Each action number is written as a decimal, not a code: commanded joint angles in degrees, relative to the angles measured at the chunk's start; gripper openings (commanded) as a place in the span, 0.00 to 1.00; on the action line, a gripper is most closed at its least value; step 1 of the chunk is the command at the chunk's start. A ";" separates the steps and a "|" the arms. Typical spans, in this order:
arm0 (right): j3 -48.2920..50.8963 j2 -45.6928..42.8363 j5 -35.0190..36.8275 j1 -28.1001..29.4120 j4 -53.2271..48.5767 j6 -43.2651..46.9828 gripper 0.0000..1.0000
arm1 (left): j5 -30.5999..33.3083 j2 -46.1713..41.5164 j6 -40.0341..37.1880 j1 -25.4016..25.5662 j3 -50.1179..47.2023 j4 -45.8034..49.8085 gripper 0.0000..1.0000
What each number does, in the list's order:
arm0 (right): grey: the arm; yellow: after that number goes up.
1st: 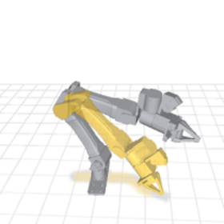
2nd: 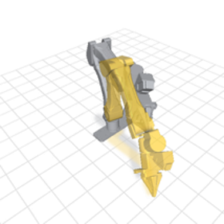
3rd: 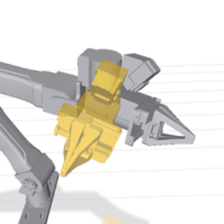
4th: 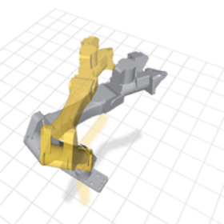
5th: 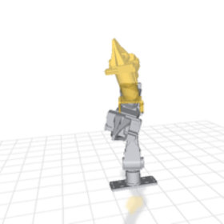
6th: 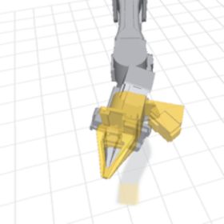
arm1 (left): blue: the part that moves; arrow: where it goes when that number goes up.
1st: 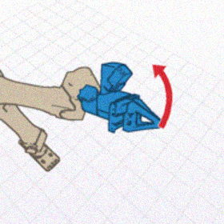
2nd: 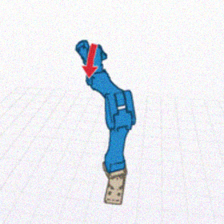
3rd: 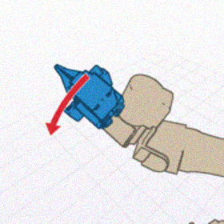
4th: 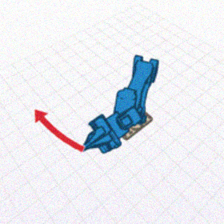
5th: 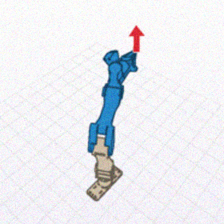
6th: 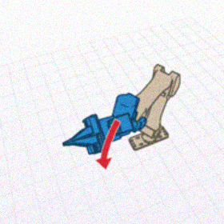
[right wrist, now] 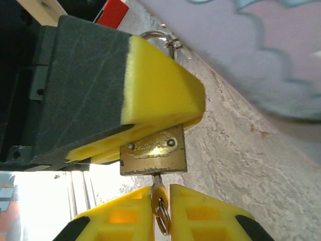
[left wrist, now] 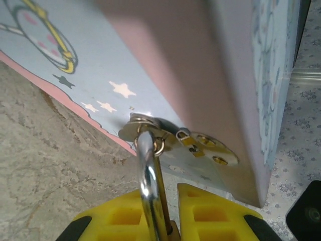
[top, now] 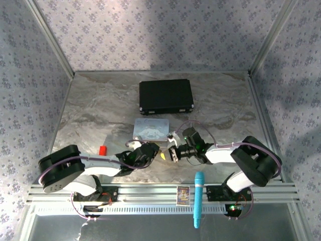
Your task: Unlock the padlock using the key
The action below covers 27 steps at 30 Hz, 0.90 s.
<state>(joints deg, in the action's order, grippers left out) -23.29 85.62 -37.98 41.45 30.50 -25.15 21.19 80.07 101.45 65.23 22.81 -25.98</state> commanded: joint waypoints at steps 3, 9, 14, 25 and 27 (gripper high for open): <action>-0.87 0.60 4.57 -2.65 0.34 -3.37 0.26 | -1.45 0.49 -0.73 0.51 -1.09 0.82 0.00; -1.15 0.11 5.27 -2.57 -0.20 -4.12 0.32 | -1.79 1.66 -0.44 0.51 -0.89 0.41 0.00; -2.56 -3.61 10.63 -2.65 -6.18 -4.96 0.53 | -0.88 0.67 -1.94 0.51 0.44 6.39 0.00; -16.98 -4.67 28.33 -2.56 -29.00 -8.12 0.79 | -4.32 0.43 -8.86 -1.20 3.42 15.33 0.00; -19.27 -2.05 29.30 -2.32 -30.34 -8.01 0.79 | -5.03 0.17 -11.70 -1.70 4.87 18.60 0.00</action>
<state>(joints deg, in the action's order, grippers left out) -39.92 80.55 -13.47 38.81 7.66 -32.16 18.24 81.10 94.19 64.20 25.63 -14.33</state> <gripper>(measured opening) 0.788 0.134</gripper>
